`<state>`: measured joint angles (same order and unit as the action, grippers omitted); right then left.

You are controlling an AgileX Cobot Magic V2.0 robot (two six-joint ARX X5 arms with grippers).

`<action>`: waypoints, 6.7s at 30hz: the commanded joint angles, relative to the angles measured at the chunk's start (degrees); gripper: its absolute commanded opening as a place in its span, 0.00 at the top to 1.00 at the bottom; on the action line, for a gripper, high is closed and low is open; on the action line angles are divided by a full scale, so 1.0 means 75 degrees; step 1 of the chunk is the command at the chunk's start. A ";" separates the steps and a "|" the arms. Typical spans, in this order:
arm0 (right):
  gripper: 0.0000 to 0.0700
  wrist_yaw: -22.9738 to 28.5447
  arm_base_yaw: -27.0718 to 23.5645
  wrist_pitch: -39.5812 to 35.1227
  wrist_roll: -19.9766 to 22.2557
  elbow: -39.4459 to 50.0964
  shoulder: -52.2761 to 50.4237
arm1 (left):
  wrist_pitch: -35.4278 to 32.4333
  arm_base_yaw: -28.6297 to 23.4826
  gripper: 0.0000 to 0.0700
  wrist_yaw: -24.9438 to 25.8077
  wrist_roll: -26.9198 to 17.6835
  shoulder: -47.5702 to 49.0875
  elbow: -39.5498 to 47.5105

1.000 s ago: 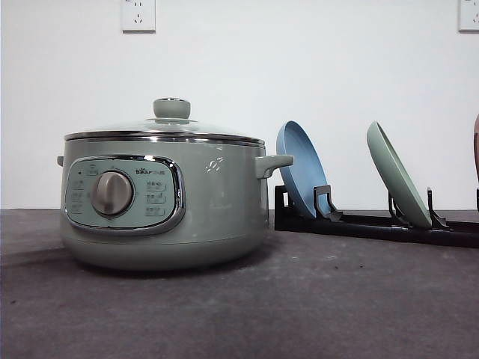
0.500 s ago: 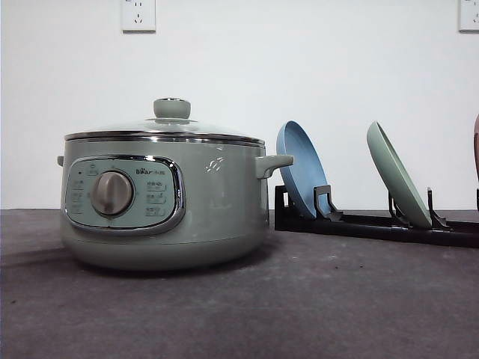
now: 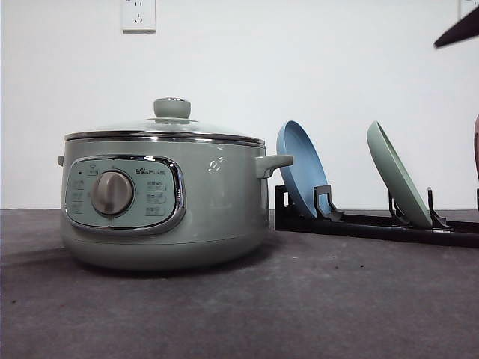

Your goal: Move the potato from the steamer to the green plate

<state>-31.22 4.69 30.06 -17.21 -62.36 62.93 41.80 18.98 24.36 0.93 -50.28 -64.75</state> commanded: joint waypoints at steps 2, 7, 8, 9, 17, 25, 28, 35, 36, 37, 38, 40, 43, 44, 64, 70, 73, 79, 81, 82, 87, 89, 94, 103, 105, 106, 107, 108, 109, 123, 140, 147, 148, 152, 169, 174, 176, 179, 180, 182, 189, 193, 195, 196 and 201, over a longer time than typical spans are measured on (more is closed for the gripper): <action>0.02 0.0029 -0.0093 -0.0178 -0.0186 -0.0641 0.0919 | -0.0058 0.0088 0.00 0.0038 -0.0029 -0.0058 -0.0181; 0.03 0.0213 -0.0359 -0.0096 -0.0235 -0.1898 0.2455 | -0.0064 0.0120 0.00 0.0038 -0.0032 -0.0058 -0.0181; 0.03 0.0213 -0.0394 -0.0047 -0.0260 -0.2134 0.2732 | -0.0067 0.0122 0.00 0.0038 -0.0032 -0.0058 -0.0181; 0.03 0.0211 -0.0422 -0.0001 -0.0282 -0.2349 0.2991 | -0.0067 0.0122 0.00 0.0038 -0.0029 -0.0058 -0.0181; 0.13 0.0651 -0.0507 -0.0010 -0.0285 -0.3610 0.4692 | -0.0076 0.0122 0.00 0.0038 -0.0032 -0.0064 -0.0181; 0.32 0.0641 -0.0507 -0.0519 -0.0313 -0.3801 0.5383 | -0.0074 0.0122 0.00 0.0038 -0.0032 -0.0167 -0.0181; 0.38 0.0675 -0.0507 -0.0648 -0.0309 -0.3799 0.5469 | -0.0074 0.0122 0.00 0.0038 -0.0032 -0.0210 -0.0181; 0.53 0.0796 -0.0507 -0.0753 -0.0241 -0.3799 0.5591 | -0.0088 0.0122 0.00 0.0038 -0.0032 -0.0298 -0.0181; 0.53 0.0798 -0.0507 -0.0783 -0.0239 -0.3799 0.5613 | -0.0090 0.0122 0.00 0.0038 -0.0032 -0.0308 -0.0181; 0.53 0.0804 -0.0507 -0.0801 -0.0239 -0.3799 0.5636 | -0.0090 0.0122 0.00 0.0038 -0.0032 -0.0315 -0.0181; 0.53 0.0813 -0.0507 -0.0810 -0.0239 -0.3799 0.5659 | -0.0090 0.0122 0.00 0.0038 -0.0032 -0.0321 -0.0181; 0.54 0.0823 -0.0507 -0.0825 -0.0237 -0.3799 0.5735 | -0.0090 0.0122 0.00 0.0038 -0.0032 -0.0341 -0.0181; 0.60 0.0830 -0.0507 -0.0830 -0.0202 -0.3799 0.5823 | -0.0088 0.0122 0.00 0.0038 -0.0032 -0.0354 -0.0181; 0.67 0.0828 -0.0507 -0.0848 -0.0185 -0.3799 0.5844 | -0.0090 0.0122 0.00 0.0038 -0.0032 -0.0356 -0.0181; 0.99 -0.0177 -0.0550 -0.0919 -0.0433 -0.3802 0.4890 | -0.0078 0.0122 0.00 0.0038 -0.0030 -0.0356 -0.0181; 0.99 -0.0632 -0.0532 -0.0873 -0.0667 -0.3802 0.3782 | -0.0078 0.0122 0.00 0.0038 -0.0030 -0.0356 -0.0181; 0.99 -0.0698 -0.0511 -0.0566 -0.0625 -0.3802 0.3154 | -0.0062 0.0122 0.00 0.0038 -0.0031 -0.0353 -0.0181; 0.99 -0.0658 -0.0397 0.0967 0.0350 -0.3801 0.1825 | 0.0085 0.0122 0.00 0.0038 -0.0032 -0.0353 -0.0181; 0.99 -0.0577 -0.0238 0.1606 0.0847 -0.3799 0.1405 | 0.0097 0.0122 0.00 0.0038 -0.0032 -0.0353 -0.0181; 0.99 -0.0491 -0.0132 0.1925 0.1080 -0.3799 0.1203 | 0.0095 0.0122 0.00 0.0038 -0.0032 -0.0353 -0.0181; 0.99 0.0556 0.0739 0.3456 0.2032 -0.3786 0.0290 | 0.0085 0.0122 0.00 0.0038 -0.0032 -0.0353 -0.0181; 0.99 0.1117 0.1228 0.4023 0.2212 -0.3779 -0.0008 | 0.0085 0.0122 0.00 0.0038 -0.0032 -0.0353 -0.0181; 0.99 0.2722 0.2528 0.4943 0.2181 -0.3622 -0.0642 | 0.0081 0.0122 0.00 0.0038 -0.0032 -0.0353 -0.0181; 0.99 0.4532 0.4575 0.5222 0.1084 -0.1909 -0.1537 | 0.0076 0.0122 0.00 0.0038 -0.0032 -0.0353 -0.0181; 0.99 0.4777 0.4937 0.5165 0.0788 -0.1353 -0.1633 | 0.0077 0.0122 0.00 0.0038 -0.0032 -0.0353 -0.0181; 0.99 0.4888 0.5108 0.5120 0.0642 -0.1088 -0.1653 | 0.0079 0.0122 0.00 0.0038 -0.0032 -0.0353 -0.0181; 0.99 0.4992 0.5287 0.5056 0.0510 -0.0801 -0.1665 | 0.0081 0.0122 0.00 0.0038 -0.0032 -0.0353 -0.0181; 0.99 0.5048 0.5450 0.4947 0.0414 -0.0536 -0.1665 | 0.0083 0.0122 0.00 0.0038 -0.0032 -0.0353 -0.0181; 0.99 0.5100 0.5616 0.4811 0.0315 -0.0266 -0.1660 | 0.0085 0.0122 0.00 0.0038 -0.0032 -0.0353 -0.0181; 0.99 0.5771 0.7228 0.2594 -0.0449 0.1969 -0.0390 | 0.0085 0.0122 0.00 0.0038 -0.0032 -0.0353 -0.0181; 0.99 0.6426 0.7898 0.1446 -0.0449 0.1971 0.2179 | 0.0090 0.0122 0.00 0.0035 -0.0043 -0.0353 -0.0181; 0.99 0.6396 0.8001 0.1093 -0.0449 0.1971 0.2641 | 0.0098 0.0122 0.00 0.0035 -0.0041 -0.0353 -0.0181; 0.98 0.6398 0.8022 0.1047 -0.0449 0.1971 0.2640 | 0.0099 0.0122 0.00 0.0035 -0.0041 -0.0353 -0.0181; 0.73 0.6389 0.8058 0.0968 -0.0448 0.1971 0.2628 | 0.0107 0.0122 0.00 0.0035 -0.0041 -0.0353 -0.0181; 0.28 0.3527 0.5718 0.1040 -0.0575 0.1951 0.0045 | 0.0152 0.0122 0.00 0.0037 -0.0041 -0.0353 -0.0181; 0.08 0.2904 0.4250 0.1481 -0.0031 0.1951 -0.1191 | 0.0152 0.0122 0.00 0.0036 -0.0025 -0.0353 -0.0181; 0.04 0.2908 0.3735 0.1797 0.0301 0.1951 -0.1693 | 0.0208 0.0122 0.00 0.0035 0.0097 -0.0353 -0.0181; 0.03 0.2868 0.3120 0.2169 0.0625 0.1951 -0.2474 | 0.0370 0.0122 0.00 0.0035 0.0243 -0.0383 -0.0181; 0.02 0.2784 0.2963 0.2250 0.0674 0.1951 -0.2733 | 0.0440 0.0122 0.00 0.0033 0.0252 -0.0400 -0.0185; 0.02 0.2569 0.2709 0.2399 0.0726 0.1951 -0.3247 | 0.0548 0.0122 0.00 0.0030 0.0305 -0.0472 -0.0205; 0.02 0.2472 0.2543 0.2895 0.0491 0.1951 -0.4721 | 0.1264 0.0122 0.00 -0.0266 0.0344 -0.1390 -0.1106; 0.02 0.2017 0.2544 0.2912 0.0190 0.1951 -0.5224 | 0.1945 0.0131 0.00 -0.0790 0.0340 -0.2373 -0.2188; 0.02 0.1938 0.2544 0.2912 0.0112 0.1951 -0.5359 | 0.2271 0.0139 0.00 -0.1044 0.0322 -0.2936 -0.2781; 0.02 0.1929 0.2544 0.2912 0.0090 0.1951 -0.5406 | 0.2438 0.0156 0.00 -0.1160 0.0308 -0.3239 -0.3093; 0.02 0.1932 0.2544 0.2915 0.0089 0.1951 -0.5466 | 0.3114 0.0323 0.00 -0.1777 0.0161 -0.4719 -0.4560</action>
<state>-16.53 23.55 52.23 -15.79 -47.07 21.93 65.05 21.01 11.62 2.85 -83.77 -96.59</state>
